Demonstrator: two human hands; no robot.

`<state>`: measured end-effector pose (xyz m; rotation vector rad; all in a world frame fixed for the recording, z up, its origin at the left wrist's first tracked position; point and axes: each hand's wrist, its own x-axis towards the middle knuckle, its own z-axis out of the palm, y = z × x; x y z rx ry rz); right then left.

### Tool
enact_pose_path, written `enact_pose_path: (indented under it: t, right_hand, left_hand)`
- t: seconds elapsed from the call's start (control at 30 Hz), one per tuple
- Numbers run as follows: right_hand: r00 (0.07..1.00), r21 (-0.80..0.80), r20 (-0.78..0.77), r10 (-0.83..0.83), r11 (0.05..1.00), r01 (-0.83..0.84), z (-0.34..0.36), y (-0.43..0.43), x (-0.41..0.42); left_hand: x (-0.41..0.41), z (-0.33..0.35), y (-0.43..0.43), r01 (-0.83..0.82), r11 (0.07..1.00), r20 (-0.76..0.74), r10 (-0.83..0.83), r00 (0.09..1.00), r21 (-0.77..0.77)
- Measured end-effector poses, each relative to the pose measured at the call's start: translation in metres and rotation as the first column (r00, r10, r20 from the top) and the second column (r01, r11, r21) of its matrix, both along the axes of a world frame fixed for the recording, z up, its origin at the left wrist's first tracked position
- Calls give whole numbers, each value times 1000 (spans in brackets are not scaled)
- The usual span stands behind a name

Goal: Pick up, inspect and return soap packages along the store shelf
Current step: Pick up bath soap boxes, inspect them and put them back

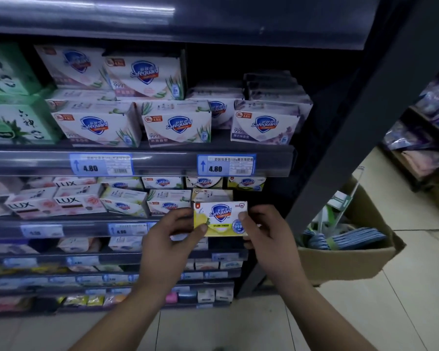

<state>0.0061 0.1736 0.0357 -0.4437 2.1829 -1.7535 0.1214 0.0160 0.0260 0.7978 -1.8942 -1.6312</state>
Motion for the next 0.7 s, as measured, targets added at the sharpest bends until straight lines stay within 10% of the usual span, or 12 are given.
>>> enact_pose_path:
  t: [0.3,0.7]
  right_hand:
    - [967,156,-248,-53,983,93,-26,33,-10]
    - [999,-7,32,-21,1000,22,-44,30,-19]
  left_hand:
    - [-36,-16,44,29,956,-8,-32,999,-291]
    - [-91,-21,44,221,754,249,-79,965,-618]
